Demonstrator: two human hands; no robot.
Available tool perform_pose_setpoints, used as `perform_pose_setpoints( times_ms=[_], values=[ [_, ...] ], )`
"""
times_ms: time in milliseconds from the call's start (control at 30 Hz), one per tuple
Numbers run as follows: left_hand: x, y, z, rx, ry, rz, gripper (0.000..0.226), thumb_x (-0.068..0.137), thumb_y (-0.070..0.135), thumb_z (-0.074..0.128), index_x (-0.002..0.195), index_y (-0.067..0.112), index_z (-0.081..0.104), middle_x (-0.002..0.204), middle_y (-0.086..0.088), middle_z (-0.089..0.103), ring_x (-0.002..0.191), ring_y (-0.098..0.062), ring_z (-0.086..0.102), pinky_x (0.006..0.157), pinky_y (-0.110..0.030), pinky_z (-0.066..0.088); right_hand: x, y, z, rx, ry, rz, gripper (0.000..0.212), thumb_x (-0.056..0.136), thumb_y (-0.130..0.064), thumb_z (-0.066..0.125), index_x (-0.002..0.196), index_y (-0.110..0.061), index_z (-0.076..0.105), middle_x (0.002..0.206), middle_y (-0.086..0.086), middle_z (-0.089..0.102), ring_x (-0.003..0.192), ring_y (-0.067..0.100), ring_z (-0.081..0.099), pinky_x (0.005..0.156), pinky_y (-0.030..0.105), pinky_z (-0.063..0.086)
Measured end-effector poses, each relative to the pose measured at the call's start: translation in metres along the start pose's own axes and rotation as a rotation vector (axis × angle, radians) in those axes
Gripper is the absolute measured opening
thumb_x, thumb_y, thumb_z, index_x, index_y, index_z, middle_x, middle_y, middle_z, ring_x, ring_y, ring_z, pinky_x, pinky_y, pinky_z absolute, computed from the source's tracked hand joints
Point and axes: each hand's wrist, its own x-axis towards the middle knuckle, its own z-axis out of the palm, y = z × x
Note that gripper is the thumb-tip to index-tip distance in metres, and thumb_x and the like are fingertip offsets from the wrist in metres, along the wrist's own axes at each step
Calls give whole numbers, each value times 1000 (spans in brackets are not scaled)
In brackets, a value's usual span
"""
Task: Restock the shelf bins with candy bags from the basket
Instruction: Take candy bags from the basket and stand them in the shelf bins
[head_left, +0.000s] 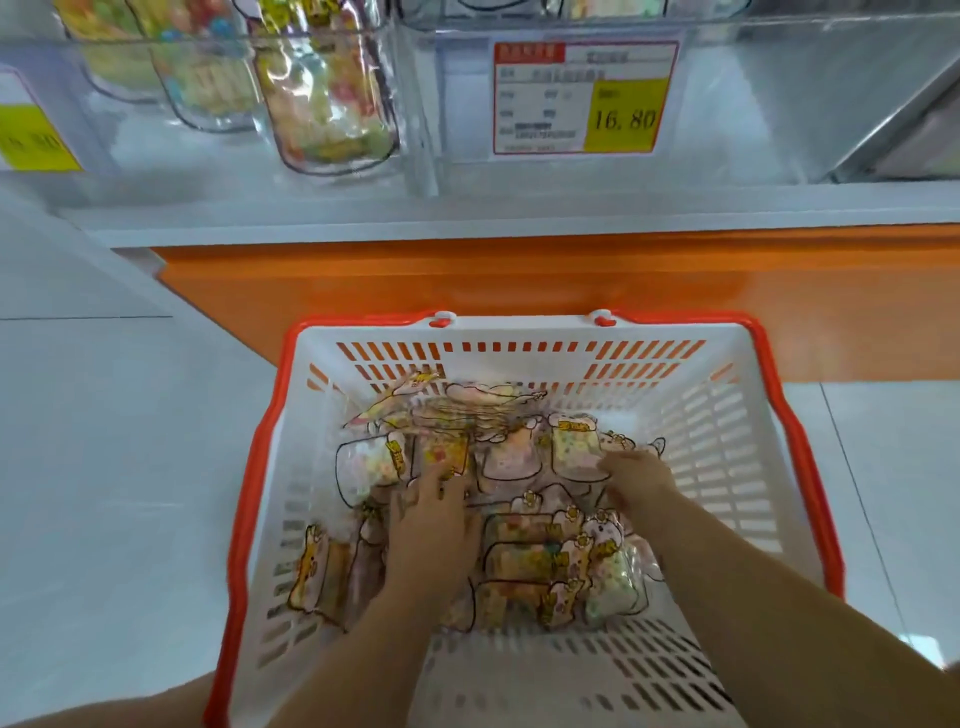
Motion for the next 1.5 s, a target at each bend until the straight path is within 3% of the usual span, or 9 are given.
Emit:
perform_pose_setpoints(
  times_ms=[100, 267, 467, 667, 767, 933, 1067, 1300, 1500],
  values=[
    [7, 13, -5, 52, 34, 162, 38, 103, 41, 39, 141, 36, 41, 160, 7, 21, 138, -15, 42, 124, -50, 10, 0, 2, 8, 115, 1, 49, 19, 87, -3, 70, 105, -7, 67, 85, 13, 69, 69, 27, 61, 73, 39, 55],
    [19, 32, -5, 108, -226, 230, 47, 106, 48, 28, 149, 33, 38, 168, 2, -2, 155, -22, 2, 121, -62, -1, -3, 1, 9, 176, -8, 32, 16, 88, -3, 71, 103, -8, 71, 74, 12, 68, 66, 26, 60, 82, 44, 59],
    [28, 26, -14, -14, -161, 179, 32, 104, 42, 36, 129, 26, 47, 135, 3, 57, 145, -19, 31, 123, -56, 7, -17, -12, 5, 151, -43, -65, 4, 85, -11, 77, 87, -14, 77, 69, 8, 70, 65, 22, 61, 81, 45, 59],
    [25, 26, -10, 79, -152, 256, 46, 105, 42, 34, 149, 27, 38, 151, 5, 43, 151, -19, 19, 124, -53, 3, -41, -7, 14, 466, 274, -147, 19, 90, -7, 58, 107, -13, 62, 87, 9, 67, 74, 24, 67, 78, 46, 60],
    [23, 22, -4, -42, -51, 264, 37, 105, 36, 37, 137, 31, 54, 140, 9, 52, 144, -16, 31, 124, -48, 9, -55, -14, 24, 610, 133, -139, 35, 92, -3, 59, 121, -18, 47, 98, 11, 64, 77, 21, 69, 82, 42, 60],
    [21, -5, 11, -270, 317, 58, 21, 95, 19, 55, 108, 28, 68, 116, 7, 61, 106, -18, 57, 100, -46, 46, -52, -14, 53, 121, -162, -40, 66, 88, -16, 64, 148, -14, 38, 93, 18, 73, 72, 24, 65, 78, 45, 61],
    [20, -24, 13, -335, 119, -85, 38, 96, 27, 58, 133, 36, 58, 143, 8, 42, 118, -16, 53, 91, -36, 55, -51, -23, 58, -151, -184, -92, 38, 89, -24, 66, 124, -9, 61, 82, 1, 63, 65, 16, 55, 63, 31, 46],
    [24, -25, 21, -282, 31, -102, 44, 97, 31, 54, 141, 40, 47, 150, 7, 32, 116, -19, 56, 90, -40, 55, -37, -34, 73, -329, -137, -123, 74, 90, -45, 65, 149, -14, 35, 144, 7, 49, 128, 30, 50, 98, 37, 45],
    [32, -9, 0, -350, 198, -137, 37, 93, 28, 57, 130, 32, 58, 140, 4, 47, 111, -22, 58, 98, -45, 50, -33, -31, 62, -58, -124, 41, 62, 86, -27, 75, 135, 1, 50, 108, 9, 60, 84, 24, 60, 71, 35, 50]
  ],
)
